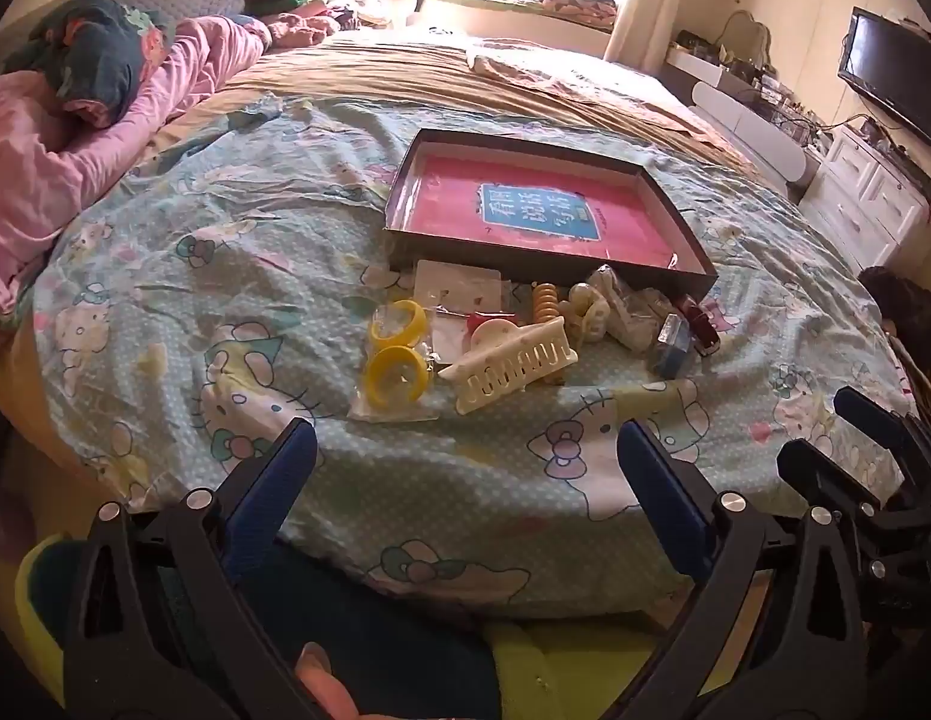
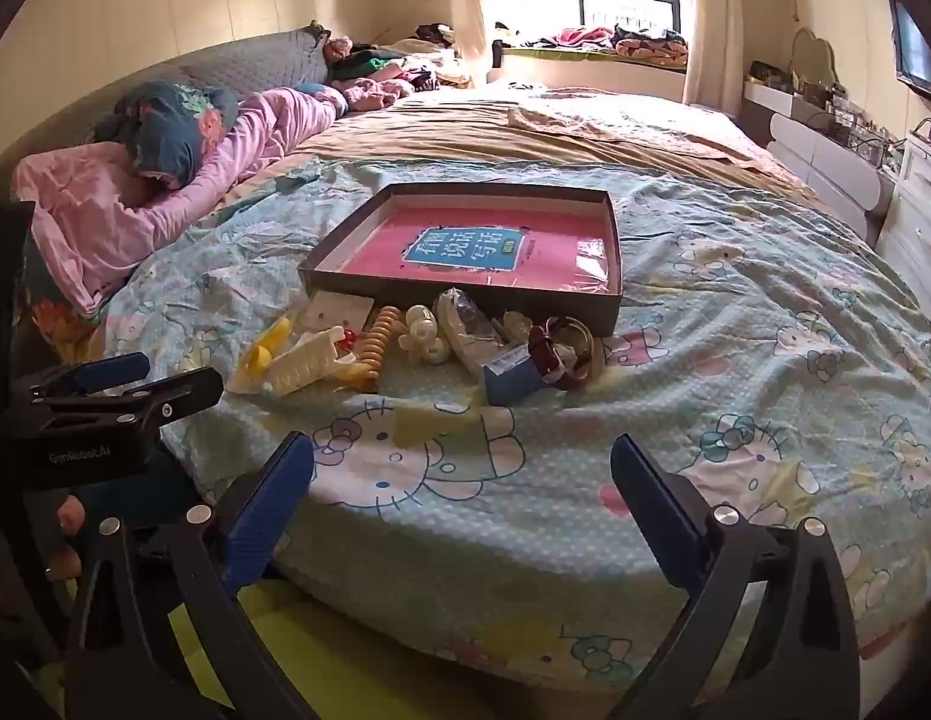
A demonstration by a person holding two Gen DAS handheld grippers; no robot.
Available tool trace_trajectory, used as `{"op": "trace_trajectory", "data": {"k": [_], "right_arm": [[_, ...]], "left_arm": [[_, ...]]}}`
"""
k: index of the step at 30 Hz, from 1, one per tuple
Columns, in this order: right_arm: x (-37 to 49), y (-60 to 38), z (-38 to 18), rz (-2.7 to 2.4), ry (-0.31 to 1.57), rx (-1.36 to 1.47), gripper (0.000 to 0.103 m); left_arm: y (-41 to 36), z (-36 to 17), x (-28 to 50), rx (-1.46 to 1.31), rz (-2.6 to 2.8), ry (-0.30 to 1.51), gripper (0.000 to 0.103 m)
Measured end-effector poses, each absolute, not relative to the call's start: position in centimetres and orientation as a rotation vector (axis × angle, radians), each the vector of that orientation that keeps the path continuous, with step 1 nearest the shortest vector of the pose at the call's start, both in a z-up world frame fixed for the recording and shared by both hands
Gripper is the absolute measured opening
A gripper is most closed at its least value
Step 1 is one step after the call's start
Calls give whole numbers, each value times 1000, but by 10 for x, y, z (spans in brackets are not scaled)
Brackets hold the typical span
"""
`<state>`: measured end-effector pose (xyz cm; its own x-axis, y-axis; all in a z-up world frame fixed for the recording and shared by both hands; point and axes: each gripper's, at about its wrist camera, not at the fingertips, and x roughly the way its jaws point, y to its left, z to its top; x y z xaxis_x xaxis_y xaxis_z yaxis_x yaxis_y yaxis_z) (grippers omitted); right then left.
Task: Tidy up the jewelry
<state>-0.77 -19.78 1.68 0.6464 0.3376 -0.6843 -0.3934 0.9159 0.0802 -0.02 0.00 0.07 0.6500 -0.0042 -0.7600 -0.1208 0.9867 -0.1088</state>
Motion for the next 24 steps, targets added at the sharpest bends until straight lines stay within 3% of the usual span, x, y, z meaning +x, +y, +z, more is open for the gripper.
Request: {"op": "trace_trajectory", "data": {"k": [24], "right_arm": [[-17, -193, 20, 414, 737, -97, 99]], "left_arm": [[-4, 6, -6, -164, 52, 840, 94]]}}
